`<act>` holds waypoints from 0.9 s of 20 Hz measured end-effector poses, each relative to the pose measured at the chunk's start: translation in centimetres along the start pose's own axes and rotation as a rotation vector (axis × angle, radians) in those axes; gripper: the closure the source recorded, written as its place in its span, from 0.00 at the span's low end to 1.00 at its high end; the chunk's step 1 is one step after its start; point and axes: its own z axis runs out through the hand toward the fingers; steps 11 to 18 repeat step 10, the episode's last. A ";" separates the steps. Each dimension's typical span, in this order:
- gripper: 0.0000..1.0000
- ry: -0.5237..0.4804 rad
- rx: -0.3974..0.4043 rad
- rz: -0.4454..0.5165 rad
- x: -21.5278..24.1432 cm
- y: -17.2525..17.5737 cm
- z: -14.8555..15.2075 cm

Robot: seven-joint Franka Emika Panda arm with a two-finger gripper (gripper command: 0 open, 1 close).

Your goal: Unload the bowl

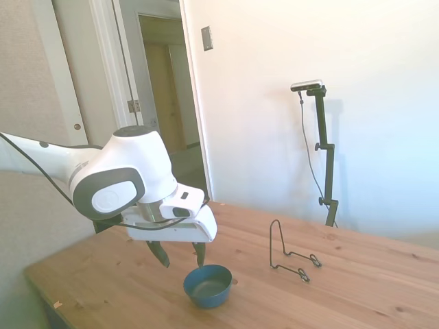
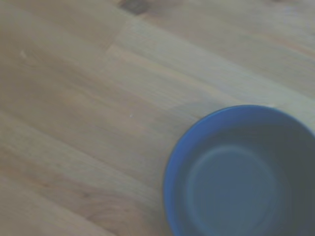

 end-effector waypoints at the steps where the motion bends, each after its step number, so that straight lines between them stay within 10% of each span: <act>1: 0.00 0.016 -0.006 0.051 0.5 0.4 -0.7; 9: 0.00 0.063 -0.107 0.366 3.9 2.6 -4.4; 18: 0.00 0.056 -0.118 0.381 4.1 2.8 -4.7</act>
